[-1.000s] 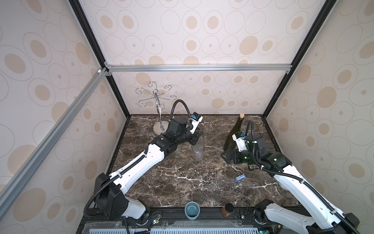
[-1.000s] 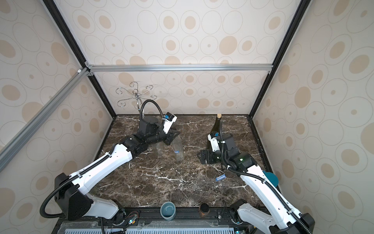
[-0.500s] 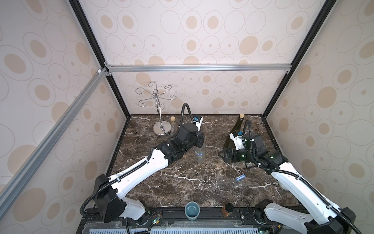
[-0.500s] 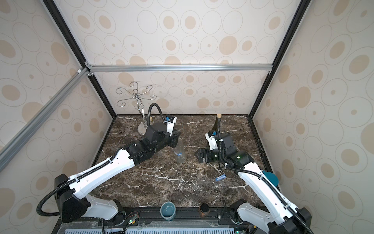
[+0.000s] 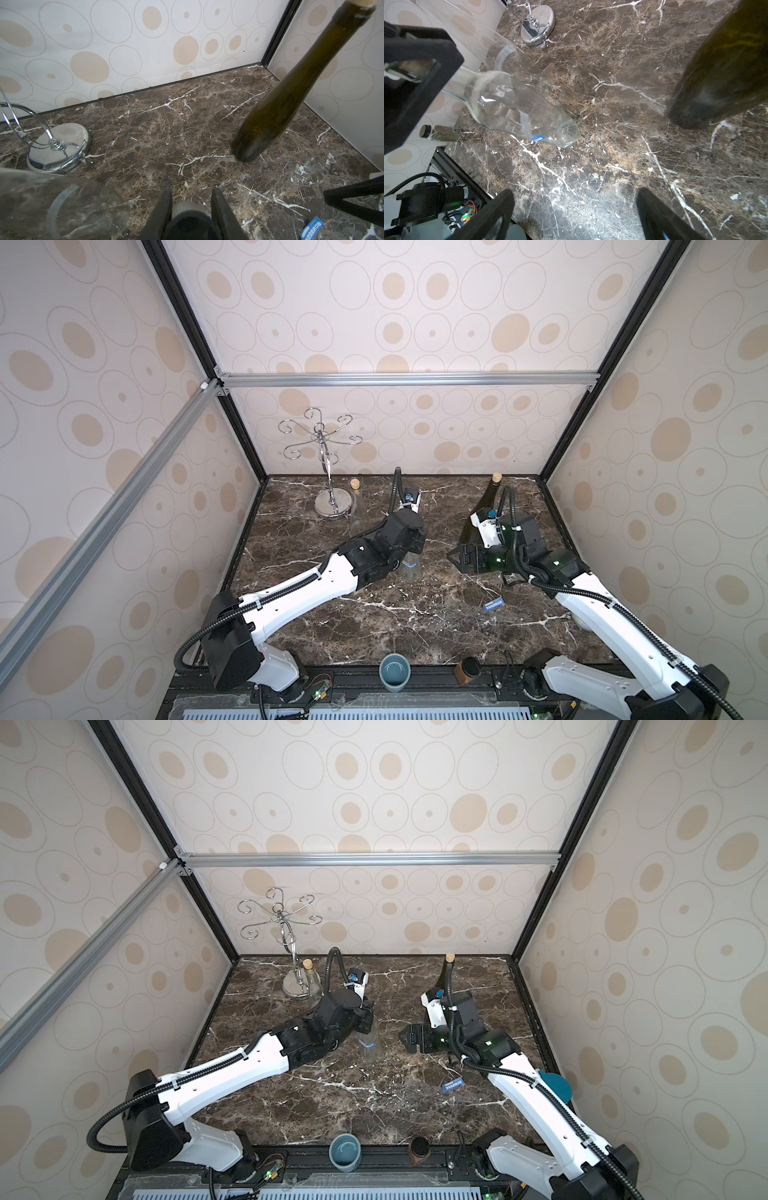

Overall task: Remove the label from the bottle
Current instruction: Adjust the bottle at the center of the board.

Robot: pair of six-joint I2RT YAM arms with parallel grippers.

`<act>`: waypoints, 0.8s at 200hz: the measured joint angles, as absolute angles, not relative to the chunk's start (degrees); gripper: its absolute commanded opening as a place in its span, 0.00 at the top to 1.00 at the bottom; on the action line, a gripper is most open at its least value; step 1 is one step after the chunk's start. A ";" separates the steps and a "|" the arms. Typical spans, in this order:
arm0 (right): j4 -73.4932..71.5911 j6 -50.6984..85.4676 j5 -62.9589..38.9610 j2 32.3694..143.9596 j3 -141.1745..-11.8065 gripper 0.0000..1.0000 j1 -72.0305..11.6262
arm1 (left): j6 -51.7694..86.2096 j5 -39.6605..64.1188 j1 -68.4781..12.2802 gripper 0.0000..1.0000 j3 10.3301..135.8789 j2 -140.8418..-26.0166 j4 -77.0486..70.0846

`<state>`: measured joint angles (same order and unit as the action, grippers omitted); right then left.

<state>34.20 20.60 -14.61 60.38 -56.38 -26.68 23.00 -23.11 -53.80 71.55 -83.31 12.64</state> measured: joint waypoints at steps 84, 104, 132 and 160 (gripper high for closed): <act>33.80 20.82 -14.57 61.67 -56.31 0.05 -27.16 | 23.55 -23.38 -54.72 0.77 69.01 -84.84 9.43; 33.76 21.04 -14.59 61.67 -56.16 0.05 -27.49 | 23.73 -23.59 -54.87 0.67 68.75 -84.82 8.78; 33.63 21.21 -14.59 61.67 -55.90 0.05 -27.59 | 24.45 -23.68 -55.16 0.48 68.71 -84.82 8.25; 33.30 21.26 -14.79 61.67 -55.86 0.04 -27.64 | 24.91 -23.18 -55.35 0.18 68.71 -84.79 8.19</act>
